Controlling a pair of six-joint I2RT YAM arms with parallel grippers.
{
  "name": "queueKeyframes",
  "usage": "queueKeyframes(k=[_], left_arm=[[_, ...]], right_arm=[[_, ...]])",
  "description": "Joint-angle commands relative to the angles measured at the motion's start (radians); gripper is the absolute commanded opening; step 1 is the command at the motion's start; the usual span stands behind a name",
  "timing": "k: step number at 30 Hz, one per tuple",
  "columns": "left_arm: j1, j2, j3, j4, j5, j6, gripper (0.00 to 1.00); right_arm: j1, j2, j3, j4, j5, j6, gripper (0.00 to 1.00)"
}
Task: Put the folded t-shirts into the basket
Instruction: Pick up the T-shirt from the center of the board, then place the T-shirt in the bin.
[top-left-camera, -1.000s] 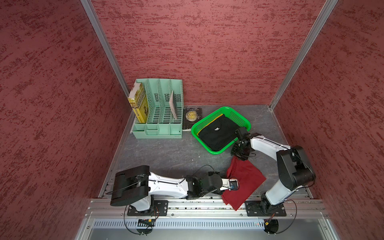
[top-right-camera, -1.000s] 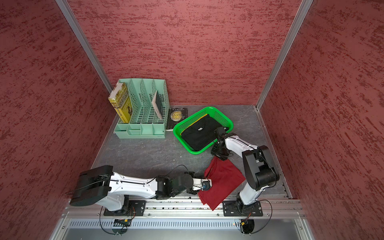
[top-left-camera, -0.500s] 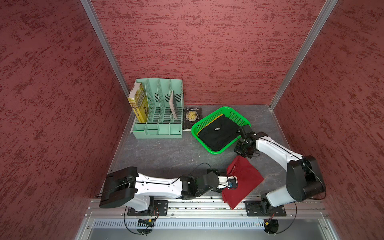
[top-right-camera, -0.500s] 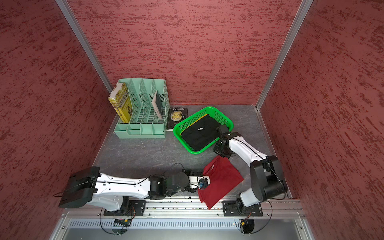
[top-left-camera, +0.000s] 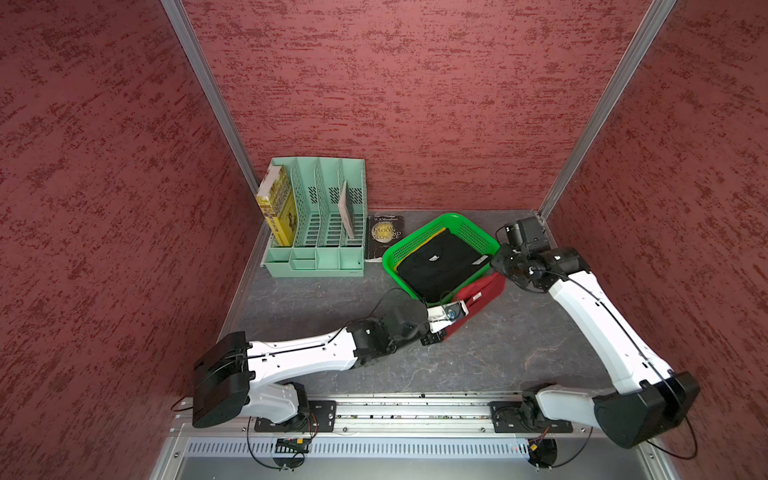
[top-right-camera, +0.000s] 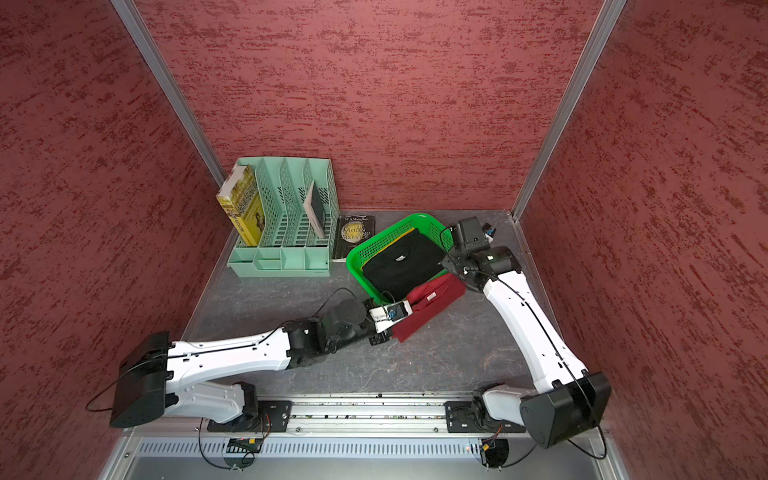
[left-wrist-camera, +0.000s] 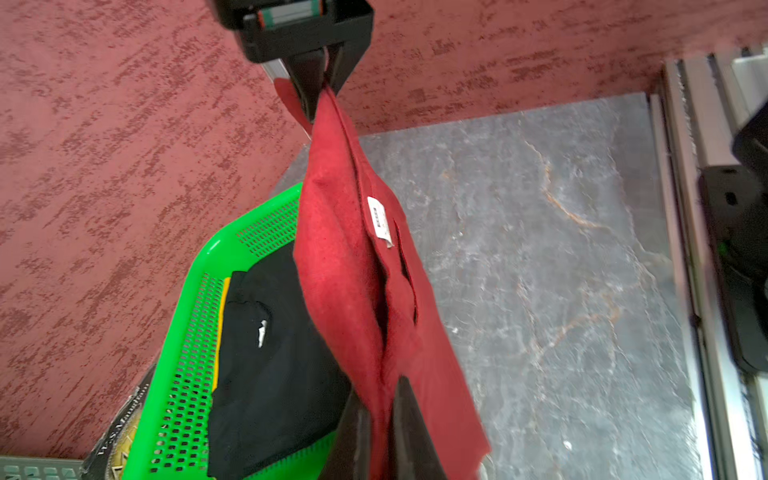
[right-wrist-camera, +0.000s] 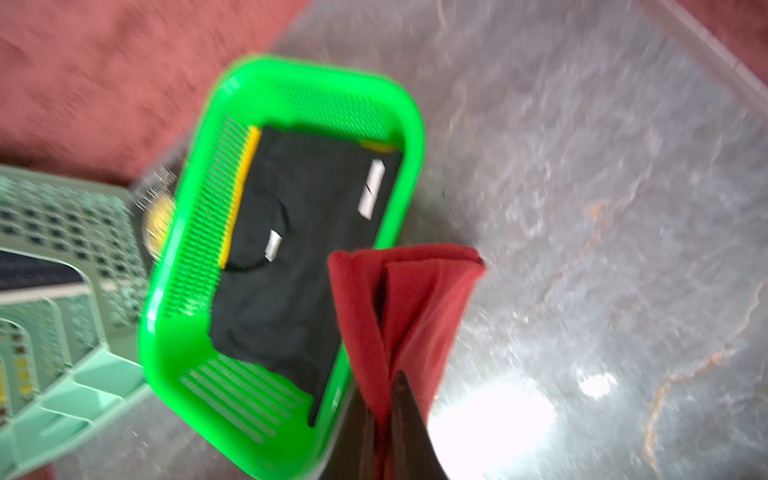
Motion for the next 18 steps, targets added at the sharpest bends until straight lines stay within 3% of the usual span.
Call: queueKeyframes(k=[1,7,18], left_arm=[[0.071,0.044,0.081,-0.076,0.064,-0.056,0.00],[0.244,0.150,0.195,-0.123,0.170,-0.142,0.00],[0.394,0.450,0.395,-0.264,0.200,-0.164,0.00]], right_arm=[[-0.002,0.036,0.089,0.031,0.105,-0.015,0.00],[-0.004,0.199,0.249,0.141,0.138,-0.014,0.00],[-0.006,0.655,0.583,0.144,0.103,-0.008,0.00]])
